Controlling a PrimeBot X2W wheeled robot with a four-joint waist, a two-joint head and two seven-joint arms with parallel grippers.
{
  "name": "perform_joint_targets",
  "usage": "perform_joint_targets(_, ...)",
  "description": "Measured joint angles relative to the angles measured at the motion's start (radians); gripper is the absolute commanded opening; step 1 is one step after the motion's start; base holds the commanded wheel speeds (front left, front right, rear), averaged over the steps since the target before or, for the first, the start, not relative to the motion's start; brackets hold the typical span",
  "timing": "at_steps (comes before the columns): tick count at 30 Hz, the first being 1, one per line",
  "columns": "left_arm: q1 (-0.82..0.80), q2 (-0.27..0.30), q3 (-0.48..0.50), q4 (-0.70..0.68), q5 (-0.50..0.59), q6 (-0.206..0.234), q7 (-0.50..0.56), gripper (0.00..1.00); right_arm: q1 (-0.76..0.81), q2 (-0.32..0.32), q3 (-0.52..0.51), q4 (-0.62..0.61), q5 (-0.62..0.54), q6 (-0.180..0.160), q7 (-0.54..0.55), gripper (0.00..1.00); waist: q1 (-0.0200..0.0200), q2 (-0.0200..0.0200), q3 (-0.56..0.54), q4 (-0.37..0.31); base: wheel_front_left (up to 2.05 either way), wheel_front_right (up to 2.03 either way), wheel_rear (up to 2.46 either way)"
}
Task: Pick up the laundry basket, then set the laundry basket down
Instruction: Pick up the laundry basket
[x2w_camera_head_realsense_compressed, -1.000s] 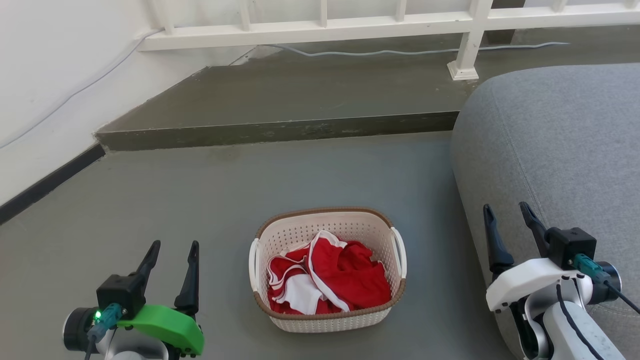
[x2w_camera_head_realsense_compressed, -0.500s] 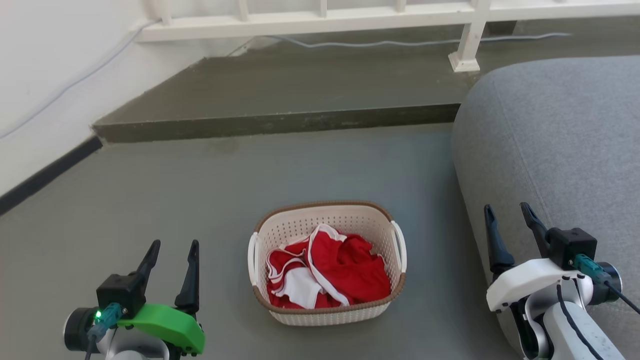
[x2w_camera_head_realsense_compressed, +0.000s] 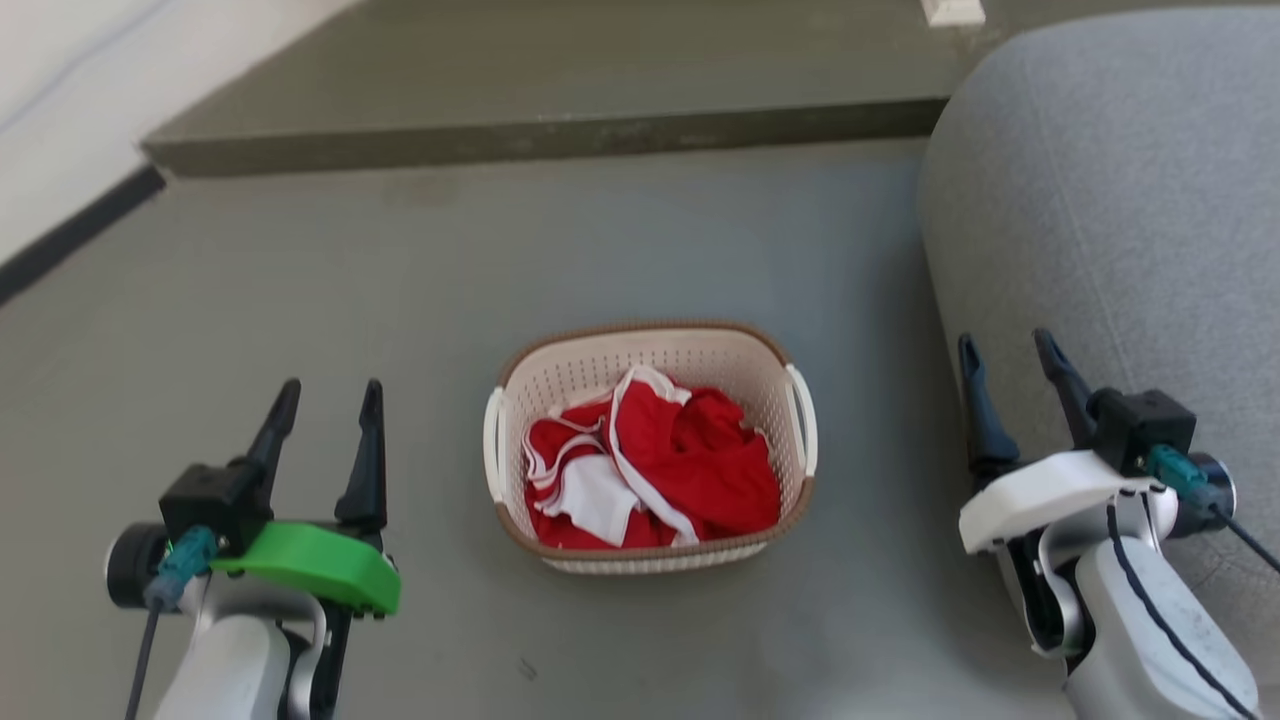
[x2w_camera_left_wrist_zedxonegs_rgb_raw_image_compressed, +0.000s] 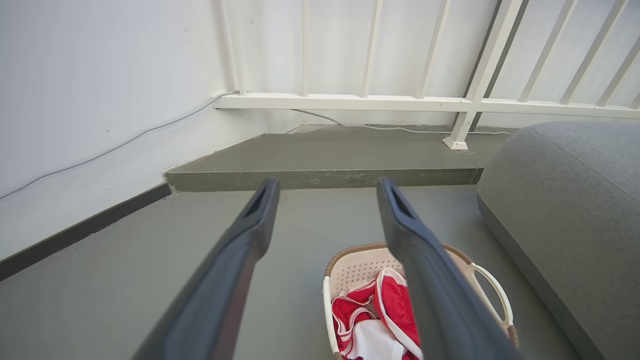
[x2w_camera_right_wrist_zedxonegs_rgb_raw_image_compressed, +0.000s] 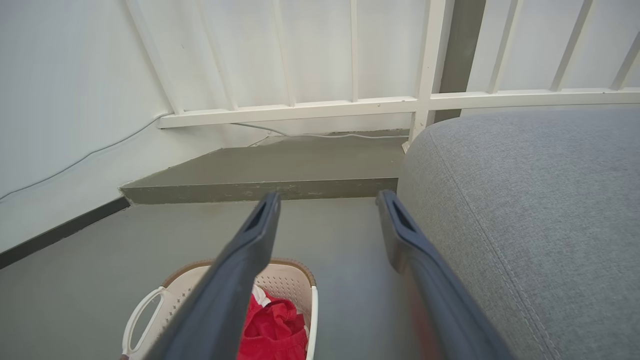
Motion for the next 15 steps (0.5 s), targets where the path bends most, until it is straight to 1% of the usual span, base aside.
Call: perform_joint_targets(15, -0.145, -0.004, 0.025, -0.001, -0.002, -0.022, -0.003, 1.0, -0.158, -0.003, -0.013, 0.001, -0.019, 0.0, -0.001, 1.0, 0.0, 0.0, 0.209, 0.011, 0.0, 0.0, 0.0)
